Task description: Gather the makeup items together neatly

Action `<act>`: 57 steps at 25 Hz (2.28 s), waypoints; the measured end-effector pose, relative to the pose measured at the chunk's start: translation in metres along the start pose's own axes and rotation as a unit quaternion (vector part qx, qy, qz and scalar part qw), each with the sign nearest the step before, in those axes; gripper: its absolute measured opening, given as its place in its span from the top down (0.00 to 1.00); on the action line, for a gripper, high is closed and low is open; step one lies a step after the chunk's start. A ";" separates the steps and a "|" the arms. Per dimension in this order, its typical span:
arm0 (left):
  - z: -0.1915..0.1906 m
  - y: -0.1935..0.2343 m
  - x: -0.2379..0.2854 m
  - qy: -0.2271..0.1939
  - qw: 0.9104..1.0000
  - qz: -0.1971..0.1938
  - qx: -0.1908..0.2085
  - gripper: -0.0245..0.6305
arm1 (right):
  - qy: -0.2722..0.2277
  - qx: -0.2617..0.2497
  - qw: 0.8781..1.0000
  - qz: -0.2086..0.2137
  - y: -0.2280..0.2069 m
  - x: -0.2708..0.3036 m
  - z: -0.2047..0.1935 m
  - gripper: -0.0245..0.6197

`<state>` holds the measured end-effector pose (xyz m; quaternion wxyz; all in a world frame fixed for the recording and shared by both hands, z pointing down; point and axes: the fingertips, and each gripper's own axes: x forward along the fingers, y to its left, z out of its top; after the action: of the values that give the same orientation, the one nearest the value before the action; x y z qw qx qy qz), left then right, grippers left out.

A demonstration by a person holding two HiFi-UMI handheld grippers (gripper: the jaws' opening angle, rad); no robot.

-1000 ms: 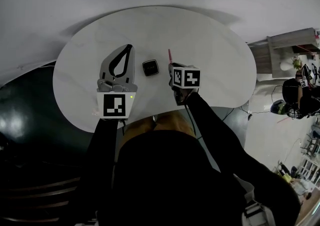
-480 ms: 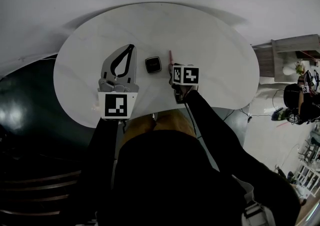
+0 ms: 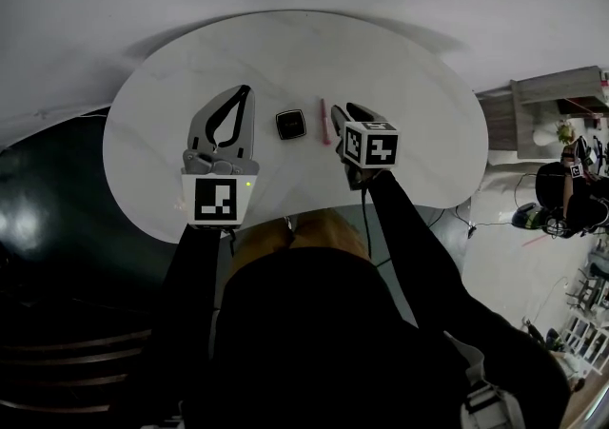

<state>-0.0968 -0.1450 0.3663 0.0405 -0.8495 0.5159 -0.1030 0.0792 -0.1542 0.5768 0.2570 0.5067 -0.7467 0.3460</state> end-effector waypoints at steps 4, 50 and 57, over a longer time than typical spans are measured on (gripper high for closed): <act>0.015 0.008 -0.003 -0.012 1.000 0.005 0.001 0.94 | -0.086 -0.042 0.995 0.012 0.011 -0.033 0.054 0.73; 0.058 0.086 -0.215 0.038 0.924 0.381 0.029 0.94 | -0.266 -0.344 0.800 0.414 0.310 -0.127 0.114 0.75; 0.039 0.083 -0.285 0.063 0.895 0.440 0.019 0.94 | -0.238 -0.365 0.769 0.467 0.365 -0.131 0.068 0.75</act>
<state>-0.2875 0.0668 0.2762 0.0654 -0.5262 0.8365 -0.1380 -0.2179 -0.0414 0.3442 0.0430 0.0293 -0.9986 -0.0072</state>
